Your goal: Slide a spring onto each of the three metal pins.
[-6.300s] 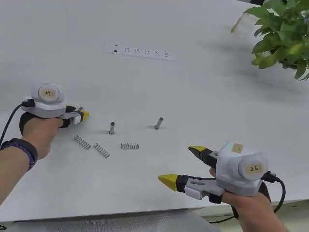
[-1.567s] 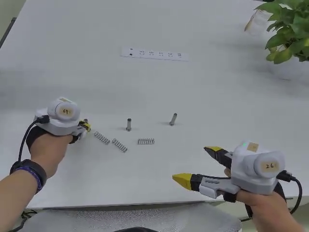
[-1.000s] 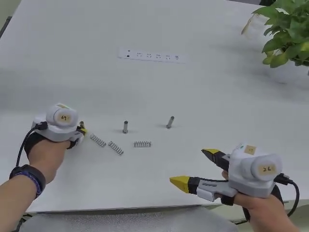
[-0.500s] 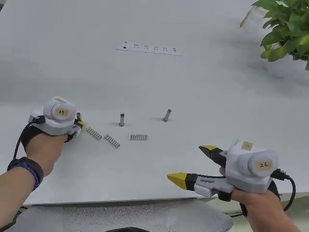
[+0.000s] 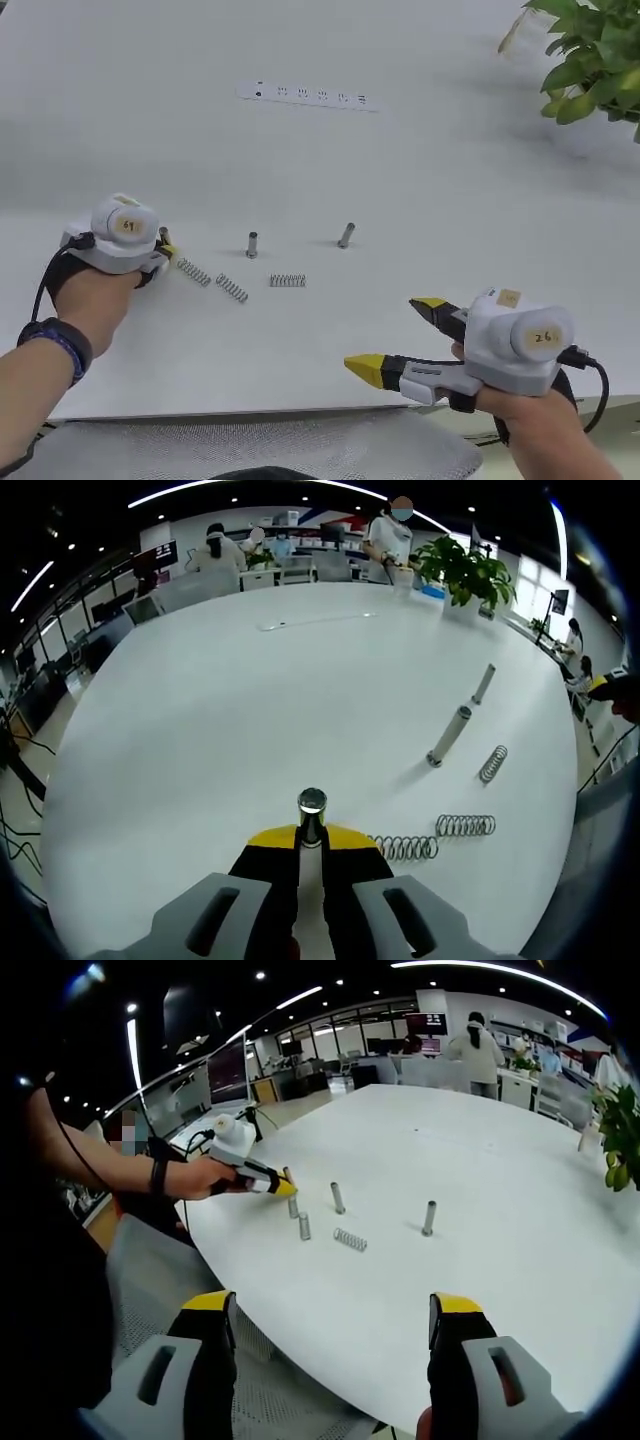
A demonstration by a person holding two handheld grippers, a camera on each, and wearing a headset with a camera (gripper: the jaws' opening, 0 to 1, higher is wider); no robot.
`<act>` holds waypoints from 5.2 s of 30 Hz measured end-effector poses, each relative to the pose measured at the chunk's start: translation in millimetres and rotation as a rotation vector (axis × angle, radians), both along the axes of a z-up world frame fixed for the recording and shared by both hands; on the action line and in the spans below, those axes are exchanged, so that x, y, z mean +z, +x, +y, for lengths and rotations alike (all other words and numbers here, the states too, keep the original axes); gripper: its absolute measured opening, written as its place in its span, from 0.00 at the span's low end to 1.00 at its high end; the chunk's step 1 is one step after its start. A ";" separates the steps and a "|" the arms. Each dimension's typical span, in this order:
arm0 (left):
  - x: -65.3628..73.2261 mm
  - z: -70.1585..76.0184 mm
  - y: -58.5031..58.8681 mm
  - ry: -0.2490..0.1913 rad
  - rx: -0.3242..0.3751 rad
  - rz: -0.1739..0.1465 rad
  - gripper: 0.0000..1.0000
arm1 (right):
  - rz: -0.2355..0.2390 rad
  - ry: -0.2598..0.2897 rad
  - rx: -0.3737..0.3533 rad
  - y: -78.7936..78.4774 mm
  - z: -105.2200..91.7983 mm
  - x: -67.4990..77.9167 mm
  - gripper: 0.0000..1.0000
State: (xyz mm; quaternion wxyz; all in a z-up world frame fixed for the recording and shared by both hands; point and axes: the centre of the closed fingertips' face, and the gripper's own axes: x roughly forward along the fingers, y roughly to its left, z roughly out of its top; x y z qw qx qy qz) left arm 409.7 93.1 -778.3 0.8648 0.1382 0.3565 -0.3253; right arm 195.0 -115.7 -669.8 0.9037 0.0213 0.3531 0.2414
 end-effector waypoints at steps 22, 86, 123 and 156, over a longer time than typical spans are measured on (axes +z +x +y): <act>0.8 -2.1 -0.1 -0.017 0.000 0.023 0.05 | 0.001 0.001 -0.005 -0.6 -0.6 -1.0 0.77; 87.0 63.7 -69.8 -0.129 0.001 -0.051 0.48 | -0.019 0.015 0.009 4.9 2.5 -4.7 0.77; 138.9 67.6 -111.3 -0.182 -0.051 -0.098 0.81 | -0.021 0.028 0.006 26.6 1.7 -24.4 0.74; 172.5 87.4 -109.4 -0.147 -0.040 -0.157 0.81 | -0.014 -0.017 -0.142 113.8 -48.4 -90.0 0.48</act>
